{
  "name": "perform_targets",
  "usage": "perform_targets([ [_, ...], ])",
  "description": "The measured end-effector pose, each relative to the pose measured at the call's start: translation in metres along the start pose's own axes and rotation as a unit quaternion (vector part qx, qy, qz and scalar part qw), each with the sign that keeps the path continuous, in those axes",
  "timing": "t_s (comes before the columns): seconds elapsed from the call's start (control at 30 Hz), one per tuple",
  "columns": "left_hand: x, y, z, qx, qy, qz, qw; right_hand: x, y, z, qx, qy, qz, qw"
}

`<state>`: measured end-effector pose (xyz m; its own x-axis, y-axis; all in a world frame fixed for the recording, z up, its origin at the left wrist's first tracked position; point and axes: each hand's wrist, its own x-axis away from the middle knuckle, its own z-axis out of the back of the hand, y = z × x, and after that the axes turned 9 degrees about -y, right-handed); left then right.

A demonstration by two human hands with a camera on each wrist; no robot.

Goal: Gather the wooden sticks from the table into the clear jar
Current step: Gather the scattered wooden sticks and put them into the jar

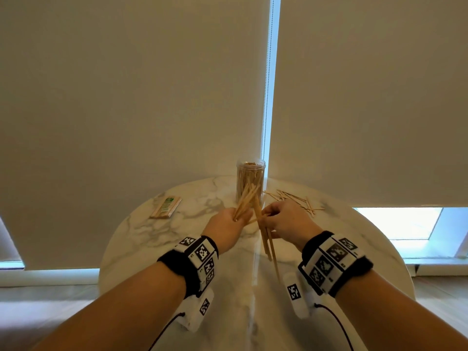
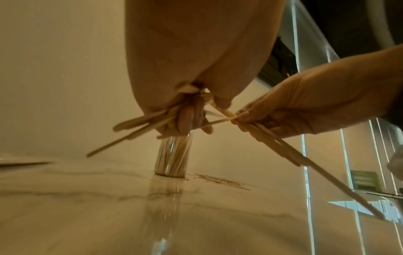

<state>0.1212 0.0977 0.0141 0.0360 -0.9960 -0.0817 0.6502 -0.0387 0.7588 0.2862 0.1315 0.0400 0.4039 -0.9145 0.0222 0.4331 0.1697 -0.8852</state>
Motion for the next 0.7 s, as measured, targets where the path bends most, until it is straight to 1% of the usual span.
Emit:
perform_targets([
  [0.03, 0.003, 0.001, 0.001, 0.007, -0.031, -0.014, 0.999, 0.001, -0.001, 0.0, -0.004, -0.002, 0.004, 1.0],
  [0.1, 0.003, -0.002, 0.004, -0.01, -0.069, -0.016, 0.997, 0.003, -0.004, 0.0, -0.005, -0.011, 0.009, 1.0],
  [0.17, 0.001, -0.007, 0.006, -0.057, -0.088, 0.006, 0.994, 0.004, -0.004, -0.002, 0.004, -0.014, 0.019, 1.0],
  [0.2, 0.0, -0.009, 0.006, -0.055, -0.088, 0.022, 0.994, 0.004, -0.004, -0.003, 0.01, -0.011, 0.02, 1.0],
  [0.33, 0.002, -0.019, 0.013, 0.043, -0.057, 0.08, 0.994, 0.005, 0.0, -0.004, 0.004, 0.004, 0.008, 1.0],
  [0.4, 0.002, -0.022, 0.017, 0.069, -0.047, 0.081, 0.993, 0.005, 0.002, -0.004, -0.016, 0.004, 0.007, 1.0],
  [0.5, 0.003, -0.021, 0.018, 0.128, 0.006, 0.074, 0.989, 0.004, 0.004, -0.006, -0.044, 0.011, 0.018, 0.999],
  [0.53, 0.003, -0.018, 0.016, 0.172, 0.009, 0.074, 0.982, 0.003, 0.004, -0.007, -0.051, 0.015, 0.026, 0.998],
  [0.6, 0.01, -0.007, 0.012, 0.27, -0.008, 0.073, 0.96, 0.002, 0.003, -0.012, -0.052, 0.018, 0.043, 0.998],
  [0.63, 0.012, -0.001, 0.01, 0.302, -0.018, 0.066, 0.951, 0.002, 0.001, -0.015, -0.047, 0.016, 0.05, 0.998],
  [0.7, 0.015, 0.01, 0.004, 0.334, -0.035, 0.043, 0.941, 0.0, 0.0, -0.023, -0.036, 0.01, 0.065, 0.997],
])
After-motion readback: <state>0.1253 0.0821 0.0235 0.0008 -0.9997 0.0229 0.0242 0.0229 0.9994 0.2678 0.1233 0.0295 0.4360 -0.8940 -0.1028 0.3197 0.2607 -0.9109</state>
